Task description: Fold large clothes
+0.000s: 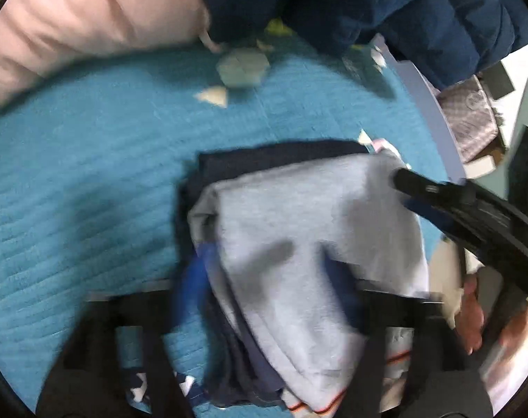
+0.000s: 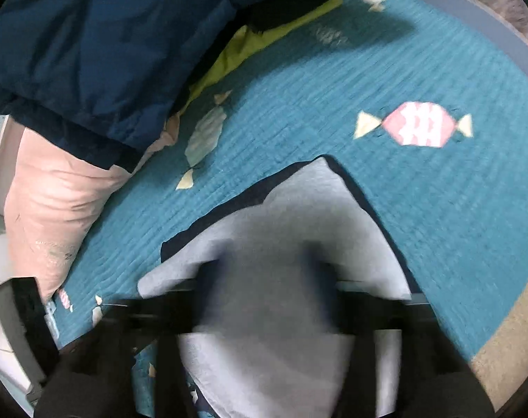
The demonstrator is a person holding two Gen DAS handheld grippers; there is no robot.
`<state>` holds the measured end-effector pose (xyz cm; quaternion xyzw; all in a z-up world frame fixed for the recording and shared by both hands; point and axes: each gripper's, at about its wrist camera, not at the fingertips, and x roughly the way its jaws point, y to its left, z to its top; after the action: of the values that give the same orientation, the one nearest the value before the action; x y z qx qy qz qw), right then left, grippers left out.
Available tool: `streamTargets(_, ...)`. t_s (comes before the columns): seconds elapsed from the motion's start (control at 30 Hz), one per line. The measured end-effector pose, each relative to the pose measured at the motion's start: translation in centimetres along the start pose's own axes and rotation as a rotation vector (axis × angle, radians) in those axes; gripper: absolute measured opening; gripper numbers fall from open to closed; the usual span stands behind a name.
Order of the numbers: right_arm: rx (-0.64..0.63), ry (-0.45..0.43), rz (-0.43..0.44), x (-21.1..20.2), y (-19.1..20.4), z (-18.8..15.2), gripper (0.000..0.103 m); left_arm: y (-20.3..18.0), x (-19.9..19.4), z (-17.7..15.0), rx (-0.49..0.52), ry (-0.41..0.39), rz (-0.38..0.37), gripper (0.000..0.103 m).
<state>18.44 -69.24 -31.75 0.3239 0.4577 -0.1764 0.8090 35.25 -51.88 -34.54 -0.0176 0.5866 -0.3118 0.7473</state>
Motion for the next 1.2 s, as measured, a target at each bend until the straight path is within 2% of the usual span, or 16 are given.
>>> streamTargets(0.03, -0.001, -0.056, -0.015, -1.3, 0.1, -0.5, 0.084, -0.3, -0.9, -0.3, 0.019, -0.031, 0.000, 0.081)
streamTargets(0.07, -0.007, -0.082, -0.025, -2.0, 0.3, -0.9, 0.085, -0.6, -1.5, -0.5, 0.036, -0.033, -0.004, 0.081)
streamTargets(0.23, -0.054, -0.141, -0.093, -5.8, 0.6, -3.1, 0.085, -1.0, -3.3, -1.7, 0.057, -0.034, 0.049, 0.081)
streamTargets(0.43, -0.073, -0.200, -0.166, -9.0, 0.9, -7.0, 0.091, -0.9, -6.4, -4.5, 0.097, -0.064, 0.084, 0.081)
streamTargets(0.7, -0.124, -0.233, -0.233, -11.7, 3.3, -13.6, 0.093, 0.1, -10.7, -9.7, 0.149, -0.089, 0.159, 0.081)
streamTargets(0.97, -0.173, -0.247, -0.255, -14.1, 7.6, -20.4, 0.093, 4.2, -15.9, -17.3, 0.142, -0.103, 0.200, 0.081)
streamTargets(1.03, -0.165, -0.311, -0.334, -15.2, 9.0, -22.7, 0.093, 5.4, -17.2, -18.7, 0.134, -0.119, 0.218, 0.081)
streamTargets(1.2, -0.213, -0.401, -0.374, -17.2, 12.6, -27.5, 0.093, 8.5, -21.0, -22.2, 0.122, -0.167, 0.263, 0.081)
